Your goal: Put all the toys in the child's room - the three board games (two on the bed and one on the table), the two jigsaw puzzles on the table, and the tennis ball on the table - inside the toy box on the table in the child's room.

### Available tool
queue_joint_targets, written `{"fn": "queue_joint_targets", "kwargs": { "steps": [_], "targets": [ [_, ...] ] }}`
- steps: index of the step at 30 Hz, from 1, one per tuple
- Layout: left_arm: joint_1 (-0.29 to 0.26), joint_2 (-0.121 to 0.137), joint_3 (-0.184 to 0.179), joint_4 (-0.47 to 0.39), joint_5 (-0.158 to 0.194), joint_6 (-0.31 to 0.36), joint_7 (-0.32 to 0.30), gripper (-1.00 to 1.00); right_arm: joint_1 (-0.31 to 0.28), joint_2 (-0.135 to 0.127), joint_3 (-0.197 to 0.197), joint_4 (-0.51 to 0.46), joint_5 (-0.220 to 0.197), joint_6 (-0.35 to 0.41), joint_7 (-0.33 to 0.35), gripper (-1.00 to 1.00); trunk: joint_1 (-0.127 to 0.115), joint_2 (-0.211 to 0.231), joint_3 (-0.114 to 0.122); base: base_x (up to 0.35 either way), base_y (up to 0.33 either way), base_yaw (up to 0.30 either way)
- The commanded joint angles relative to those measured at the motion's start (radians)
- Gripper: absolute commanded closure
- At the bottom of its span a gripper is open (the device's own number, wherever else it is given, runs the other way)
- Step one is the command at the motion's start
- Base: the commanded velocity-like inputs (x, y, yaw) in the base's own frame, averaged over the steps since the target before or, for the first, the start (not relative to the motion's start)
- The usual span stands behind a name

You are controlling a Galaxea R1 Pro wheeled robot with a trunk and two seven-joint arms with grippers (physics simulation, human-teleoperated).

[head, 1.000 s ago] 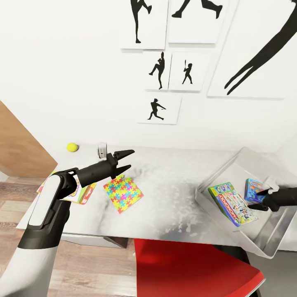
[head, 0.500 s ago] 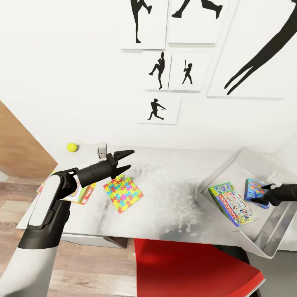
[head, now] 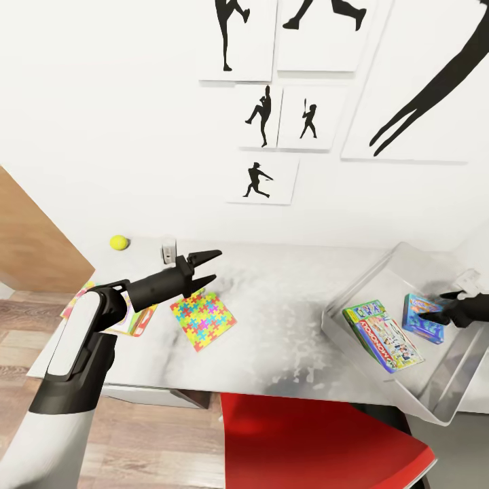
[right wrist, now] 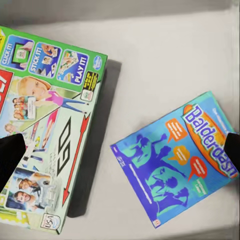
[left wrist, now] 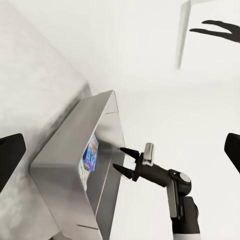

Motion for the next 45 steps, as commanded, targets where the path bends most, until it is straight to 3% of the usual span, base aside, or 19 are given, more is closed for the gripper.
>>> {"fn": "queue_joint_targets", "kwargs": {
  "steps": [1, 4, 6, 7, 8, 14, 21, 45],
  "targets": [
    [0.002, 0.001, -0.001, -0.001, 0.011, 0.0, 0.009, -1.0, 0.002, 0.002, -0.027, -0.004, 0.005, 0.008, 0.008, -1.0, 0.001, -0.002, -0.002, 0.0, 0.0, 0.0],
    [0.004, 0.001, -0.001, -0.001, 0.011, 0.0, 0.008, -1.0, 0.006, 0.004, -0.051, -0.007, 0.003, 0.009, 0.008, -1.0, 0.001, -0.002, -0.002, 0.0, 0.0, 0.0],
    [0.008, 0.001, -0.011, -0.002, 0.01, 0.001, 0.006, -1.0, 0.016, 0.012, -0.1, -0.015, -0.008, 0.01, 0.009, -1.0, 0.001, -0.002, -0.002, 0.0, 0.0, 0.0],
    [0.008, 0.001, -0.011, -0.002, 0.01, 0.001, 0.006, -1.0, 0.016, 0.012, -0.1, -0.015, -0.008, 0.01, 0.009, -1.0, 0.001, -0.002, -0.002, 0.0, 0.0, 0.0],
    [0.009, 0.001, -0.024, -0.002, 0.007, 0.0, 0.006, -1.0, 0.023, 0.016, -0.124, -0.021, -0.017, 0.011, 0.01, -1.0, 0.001, -0.002, -0.002, 0.0, 0.0, 0.0],
    [0.034, 0.029, -0.015, 0.012, 0.018, -0.002, -0.001, -1.0, -0.006, -0.013, -0.118, -0.024, 0.011, -0.018, -0.006, -1.0, 0.001, -0.002, -0.002, -0.031, 0.0, 0.0],
    [0.034, 0.031, -0.015, 0.012, 0.018, -0.002, -0.001, -1.0, -0.017, -0.049, -0.118, -0.024, 0.039, -0.046, -0.006, -1.0, 0.001, -0.002, -0.002, -0.042, 0.0, 0.0],
    [0.034, 0.031, -0.015, 0.012, 0.018, -0.002, -0.001, -1.0, -0.017, -0.049, -0.118, -0.024, 0.039, -0.046, -0.006, -1.0, 0.001, -0.002, -0.002, -0.042, 0.0, 0.0]
  ]
}}
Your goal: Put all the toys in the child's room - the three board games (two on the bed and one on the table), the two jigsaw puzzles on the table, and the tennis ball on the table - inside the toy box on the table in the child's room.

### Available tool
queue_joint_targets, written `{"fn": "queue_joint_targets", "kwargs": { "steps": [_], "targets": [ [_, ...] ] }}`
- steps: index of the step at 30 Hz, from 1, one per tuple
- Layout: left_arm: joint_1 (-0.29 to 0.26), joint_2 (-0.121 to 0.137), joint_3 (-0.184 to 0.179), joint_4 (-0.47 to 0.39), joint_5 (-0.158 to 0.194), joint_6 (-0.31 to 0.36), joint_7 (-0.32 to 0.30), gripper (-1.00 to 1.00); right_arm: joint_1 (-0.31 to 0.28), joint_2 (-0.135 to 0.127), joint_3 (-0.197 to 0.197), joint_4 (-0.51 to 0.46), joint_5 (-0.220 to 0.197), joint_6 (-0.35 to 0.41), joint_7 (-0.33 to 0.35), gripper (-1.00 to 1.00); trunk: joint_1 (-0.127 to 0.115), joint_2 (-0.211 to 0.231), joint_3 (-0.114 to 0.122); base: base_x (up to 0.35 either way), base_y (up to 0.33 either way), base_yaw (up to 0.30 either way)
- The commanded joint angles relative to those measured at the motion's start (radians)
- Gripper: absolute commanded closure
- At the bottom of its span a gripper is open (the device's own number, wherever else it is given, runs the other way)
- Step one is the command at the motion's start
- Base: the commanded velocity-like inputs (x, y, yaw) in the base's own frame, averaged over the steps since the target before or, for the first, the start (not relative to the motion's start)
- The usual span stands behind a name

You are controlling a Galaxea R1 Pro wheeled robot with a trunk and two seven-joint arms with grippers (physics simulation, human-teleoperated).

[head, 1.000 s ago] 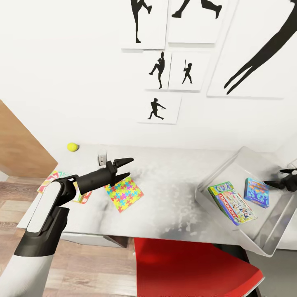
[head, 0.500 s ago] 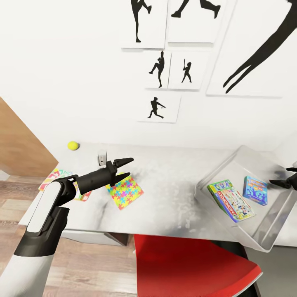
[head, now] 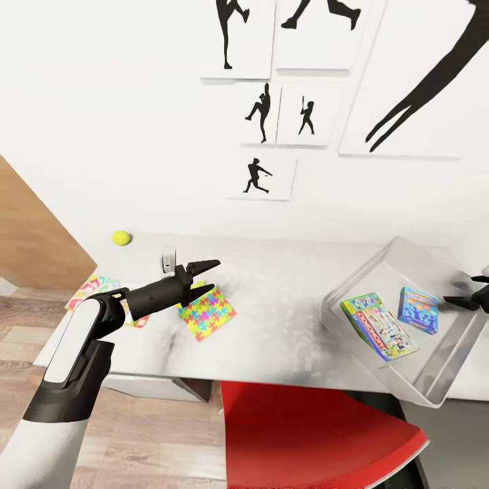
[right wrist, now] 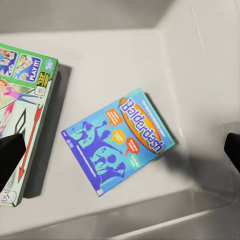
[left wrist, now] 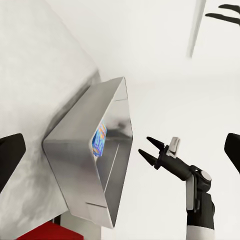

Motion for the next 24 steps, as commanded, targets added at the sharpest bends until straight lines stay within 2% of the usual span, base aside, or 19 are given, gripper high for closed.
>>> {"fn": "queue_joint_targets", "kwargs": {
  "steps": [1, 16, 24],
  "targets": [
    [-0.001, 0.001, -0.001, -0.001, 0.01, 0.0, 0.01, -1.0, -0.001, 0.0, -0.001, -0.001, 0.006, 0.007, 0.007, -1.0, 0.0, -0.002, -0.002, -0.042, 0.0, 0.0],
    [0.008, 0.005, 0.004, -0.001, 0.009, 0.0, 0.007, -1.0, -0.002, -0.001, -0.003, -0.001, 0.005, 0.015, 0.007, -1.0, 0.0, -0.002, -0.002, -0.048, 0.004, 0.0],
    [0.034, 0.018, 0.028, -0.001, 0.005, 0.001, -0.011, -1.0, -0.004, -0.017, -0.007, 0.001, 0.051, -0.011, 0.005, -1.0, 0.0, -0.002, -0.002, -0.142, 0.106, 0.0]
  ]
}}
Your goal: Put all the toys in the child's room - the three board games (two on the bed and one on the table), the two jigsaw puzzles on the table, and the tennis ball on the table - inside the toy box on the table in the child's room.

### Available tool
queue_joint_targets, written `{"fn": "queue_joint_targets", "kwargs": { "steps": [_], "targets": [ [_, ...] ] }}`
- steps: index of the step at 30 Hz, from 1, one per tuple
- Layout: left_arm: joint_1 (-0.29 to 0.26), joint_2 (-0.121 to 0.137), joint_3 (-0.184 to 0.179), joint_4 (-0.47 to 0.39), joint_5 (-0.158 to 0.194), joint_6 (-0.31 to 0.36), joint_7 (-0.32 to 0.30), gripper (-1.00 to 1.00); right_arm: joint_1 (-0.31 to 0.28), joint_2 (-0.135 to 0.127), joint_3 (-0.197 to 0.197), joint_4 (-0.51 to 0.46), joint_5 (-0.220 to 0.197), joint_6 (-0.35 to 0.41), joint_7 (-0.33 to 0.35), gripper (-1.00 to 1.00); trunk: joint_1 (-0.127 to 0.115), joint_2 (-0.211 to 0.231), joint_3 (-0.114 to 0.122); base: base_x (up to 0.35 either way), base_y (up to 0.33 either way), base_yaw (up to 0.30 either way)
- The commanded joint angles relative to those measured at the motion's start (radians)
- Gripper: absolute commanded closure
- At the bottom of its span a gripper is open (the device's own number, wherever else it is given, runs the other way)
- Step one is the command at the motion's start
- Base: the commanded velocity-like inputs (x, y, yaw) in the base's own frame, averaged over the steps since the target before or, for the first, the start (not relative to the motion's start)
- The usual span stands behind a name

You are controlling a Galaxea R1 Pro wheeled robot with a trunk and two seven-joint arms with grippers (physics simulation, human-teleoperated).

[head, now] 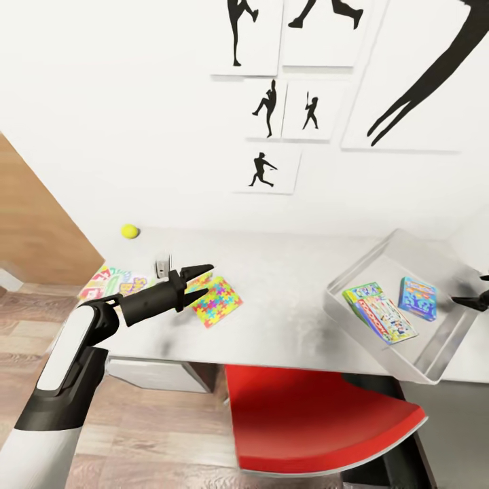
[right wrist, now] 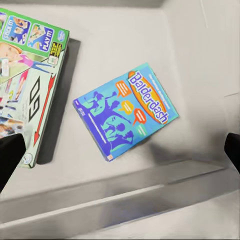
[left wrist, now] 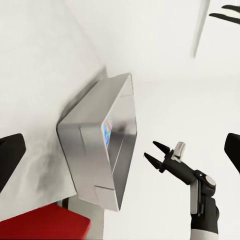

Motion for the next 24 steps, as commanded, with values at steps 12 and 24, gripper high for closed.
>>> {"fn": "queue_joint_targets", "kwargs": {
  "steps": [12, 24],
  "targets": [
    [0.01, 0.006, 0.009, -0.001, 0.009, 0.002, 0.002, -1.0, -0.003, -0.006, -0.004, -0.001, 0.037, -0.002, 0.007, -1.0, 0.0, -0.002, -0.002, -0.188, 0.207, 0.0],
    [0.012, 0.007, 0.011, -0.001, 0.01, 0.002, -0.001, -1.0, -0.013, -0.011, -0.005, -0.002, 0.038, 0.002, 0.006, -1.0, 0.0, -0.002, -0.002, -0.117, 0.284, 0.0]
  ]
}}
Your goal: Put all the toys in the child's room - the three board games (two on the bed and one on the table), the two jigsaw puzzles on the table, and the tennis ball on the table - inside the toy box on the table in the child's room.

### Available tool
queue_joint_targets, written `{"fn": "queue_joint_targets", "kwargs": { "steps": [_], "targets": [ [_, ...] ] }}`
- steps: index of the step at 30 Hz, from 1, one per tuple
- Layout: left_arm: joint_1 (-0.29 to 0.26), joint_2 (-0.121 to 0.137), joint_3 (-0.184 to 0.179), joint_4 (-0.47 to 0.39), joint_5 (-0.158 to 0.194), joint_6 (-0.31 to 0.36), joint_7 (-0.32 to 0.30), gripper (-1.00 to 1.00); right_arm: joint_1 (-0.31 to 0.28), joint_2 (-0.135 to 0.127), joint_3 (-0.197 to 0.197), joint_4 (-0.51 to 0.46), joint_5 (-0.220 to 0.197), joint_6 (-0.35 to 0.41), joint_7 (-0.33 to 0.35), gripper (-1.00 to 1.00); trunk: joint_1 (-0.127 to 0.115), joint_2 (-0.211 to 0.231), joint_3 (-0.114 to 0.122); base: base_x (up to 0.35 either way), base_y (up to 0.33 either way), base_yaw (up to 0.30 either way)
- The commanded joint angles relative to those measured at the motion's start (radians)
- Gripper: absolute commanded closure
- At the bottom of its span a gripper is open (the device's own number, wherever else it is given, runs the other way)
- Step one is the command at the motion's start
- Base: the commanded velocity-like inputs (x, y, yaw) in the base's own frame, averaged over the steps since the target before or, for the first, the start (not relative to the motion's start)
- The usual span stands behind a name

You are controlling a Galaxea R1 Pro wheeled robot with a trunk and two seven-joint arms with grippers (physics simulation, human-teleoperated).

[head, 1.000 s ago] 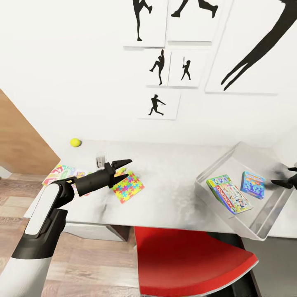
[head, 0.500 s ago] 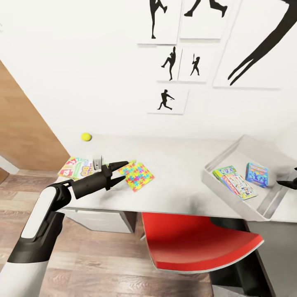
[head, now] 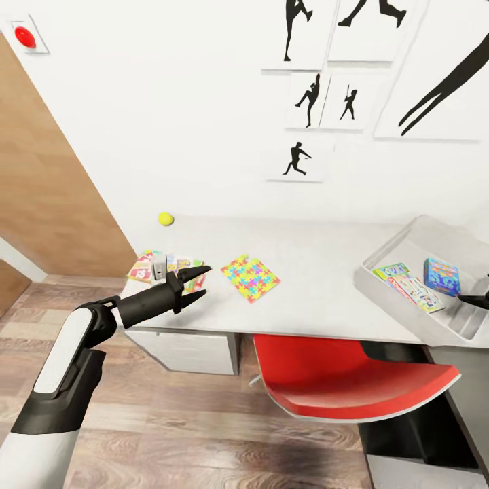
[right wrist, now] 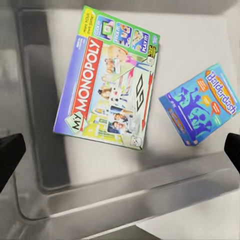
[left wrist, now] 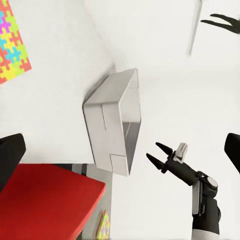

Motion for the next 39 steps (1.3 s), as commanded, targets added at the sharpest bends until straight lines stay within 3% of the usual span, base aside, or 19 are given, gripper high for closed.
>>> {"fn": "queue_joint_targets", "kwargs": {
  "steps": [1, 13, 28, 39],
  "targets": [
    [0.0, 0.001, -0.001, -0.001, 0.01, 0.0, 0.007, -1.0, -0.003, 0.0, -0.001, -0.002, 0.006, 0.008, 0.007, -1.0, 0.001, -0.002, -0.002, -0.006, 0.317, 0.0],
    [0.011, 0.007, 0.001, -0.001, -0.003, 0.0, -0.061, -1.0, -0.007, 0.0, -0.001, -0.002, 0.006, 0.008, 0.006, -1.0, 0.001, -0.002, -0.002, 0.097, 0.316, 0.0],
    [0.014, 0.01, 0.001, -0.001, -0.007, 0.0, -0.079, -1.0, -0.019, -0.001, -0.006, -0.013, 0.005, 0.01, -0.003, -1.0, 0.001, -0.002, -0.002, 0.188, 0.308, 0.0],
    [0.015, 0.011, 0.0, 0.0, -0.008, 0.0, -0.079, -1.0, -0.104, -0.005, -0.012, -0.02, 0.007, 0.017, -0.003, -1.0, 0.001, -0.002, -0.002, 0.173, 0.248, 0.0]
  ]
}}
